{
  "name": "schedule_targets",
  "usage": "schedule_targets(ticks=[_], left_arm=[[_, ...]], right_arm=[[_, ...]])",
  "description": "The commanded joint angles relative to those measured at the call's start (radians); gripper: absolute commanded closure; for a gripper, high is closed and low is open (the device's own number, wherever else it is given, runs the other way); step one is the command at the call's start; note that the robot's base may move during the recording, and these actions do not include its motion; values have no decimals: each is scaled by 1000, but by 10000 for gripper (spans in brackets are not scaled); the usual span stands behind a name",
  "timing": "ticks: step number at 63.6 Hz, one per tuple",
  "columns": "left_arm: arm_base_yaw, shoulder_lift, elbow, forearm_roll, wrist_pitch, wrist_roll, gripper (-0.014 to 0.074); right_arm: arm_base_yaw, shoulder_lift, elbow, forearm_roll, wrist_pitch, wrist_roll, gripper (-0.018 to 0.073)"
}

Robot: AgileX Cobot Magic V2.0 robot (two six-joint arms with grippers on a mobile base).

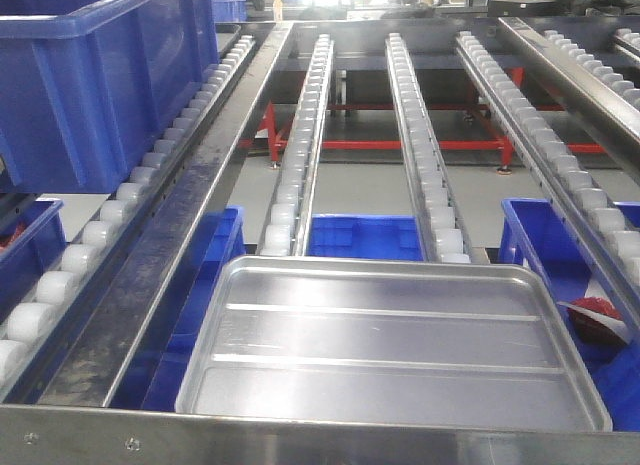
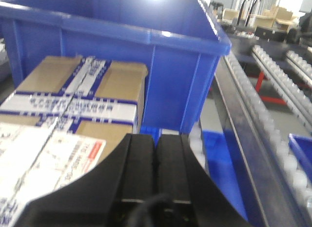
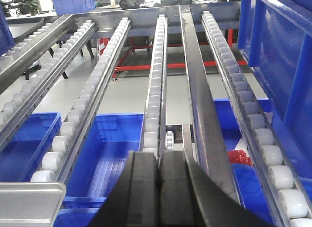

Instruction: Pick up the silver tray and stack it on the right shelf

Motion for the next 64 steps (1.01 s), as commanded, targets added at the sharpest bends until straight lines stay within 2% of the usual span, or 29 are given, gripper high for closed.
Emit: schedule_targets(ticks=[1,6,11,18,23,29,33,40,45,52,55,64], left_arm=[[-1,-16,4,-14,-160,-1,688],[-1,-9,-55,-14,-154,-1,688],[-1,27,-174,19,-32,-1,688],[-1,125,-380,32,175,-1,687],[-1,230,-535,12,334,-1,687],[-7,353,-652,-39,429,-1,686],[-34,431,-712,-80,459,51,686],[-127,551,-786,-216,503,277,682],[-215,625,-823,-296,554,389,589],[-341,723,-857,-323,581,391,369],[-391,769,-871,-339,579,391,314],[-527,901,-914,-456,579,391,302]], right_arm=[[-2,-21,-18,3,-143,-7,510],[-2,-21,-45,4,-218,-7,510],[-2,-18,-117,4,-212,-7,510],[-2,36,-255,4,-103,-7,510],[-2,112,-357,4,-6,-7,510],[1,194,-428,4,70,-7,492],[7,241,-463,12,117,-7,441],[53,298,-505,15,199,-7,292],[102,325,-526,20,261,-7,193],[172,358,-544,71,338,-7,134],[199,379,-552,101,376,-7,126],[288,461,-563,169,454,-7,101]])
